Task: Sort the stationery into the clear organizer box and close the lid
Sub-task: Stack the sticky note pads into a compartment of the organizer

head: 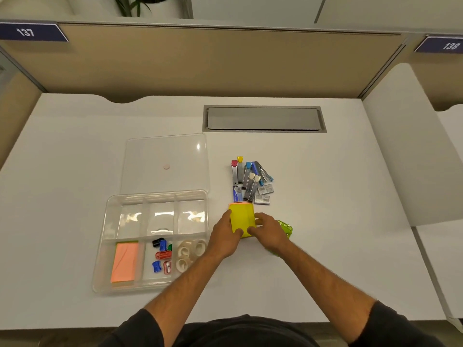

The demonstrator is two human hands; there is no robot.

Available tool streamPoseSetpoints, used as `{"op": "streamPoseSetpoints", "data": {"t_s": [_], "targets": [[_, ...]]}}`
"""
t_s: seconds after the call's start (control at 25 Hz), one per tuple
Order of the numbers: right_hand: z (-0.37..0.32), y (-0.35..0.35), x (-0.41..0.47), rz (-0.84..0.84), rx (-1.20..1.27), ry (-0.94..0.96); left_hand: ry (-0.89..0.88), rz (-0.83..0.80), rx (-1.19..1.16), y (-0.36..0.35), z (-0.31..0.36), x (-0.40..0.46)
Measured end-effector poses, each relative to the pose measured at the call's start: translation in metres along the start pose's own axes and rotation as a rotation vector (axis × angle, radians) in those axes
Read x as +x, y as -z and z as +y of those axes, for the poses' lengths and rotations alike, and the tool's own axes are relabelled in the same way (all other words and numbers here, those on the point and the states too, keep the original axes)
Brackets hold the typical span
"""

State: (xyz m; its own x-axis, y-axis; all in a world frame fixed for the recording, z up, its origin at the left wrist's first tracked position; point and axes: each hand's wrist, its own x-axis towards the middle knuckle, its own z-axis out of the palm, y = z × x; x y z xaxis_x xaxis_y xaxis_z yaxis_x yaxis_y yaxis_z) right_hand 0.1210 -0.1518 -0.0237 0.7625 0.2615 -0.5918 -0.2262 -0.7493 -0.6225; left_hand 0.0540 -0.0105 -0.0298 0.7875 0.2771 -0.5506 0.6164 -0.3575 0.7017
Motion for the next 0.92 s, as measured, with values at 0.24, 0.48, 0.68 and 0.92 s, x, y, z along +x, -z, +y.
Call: {"op": "streamPoseSetpoints", "data": {"t_s": [0.24, 0.48, 0.68, 0.92], "targets": [[0.004, -0.005, 0.0, 0.006, 0.096, -0.045, 0.038, 0.164, -0.072, 0.003, 0.005, 0.0], [0.001, -0.004, 0.002, 0.154, 0.133, -0.047, 0.002, 0.259, -0.01, 0.007, 0.018, -0.005], [0.0, -0.004, 0.008, 0.233, 0.021, -0.047, -0.116, 0.331, -0.03, 0.029, 0.012, -0.018], [-0.01, -0.024, 0.009, 0.144, -0.155, -0.017, -0.148, 0.356, -0.135, 0.058, -0.001, -0.037]]}}
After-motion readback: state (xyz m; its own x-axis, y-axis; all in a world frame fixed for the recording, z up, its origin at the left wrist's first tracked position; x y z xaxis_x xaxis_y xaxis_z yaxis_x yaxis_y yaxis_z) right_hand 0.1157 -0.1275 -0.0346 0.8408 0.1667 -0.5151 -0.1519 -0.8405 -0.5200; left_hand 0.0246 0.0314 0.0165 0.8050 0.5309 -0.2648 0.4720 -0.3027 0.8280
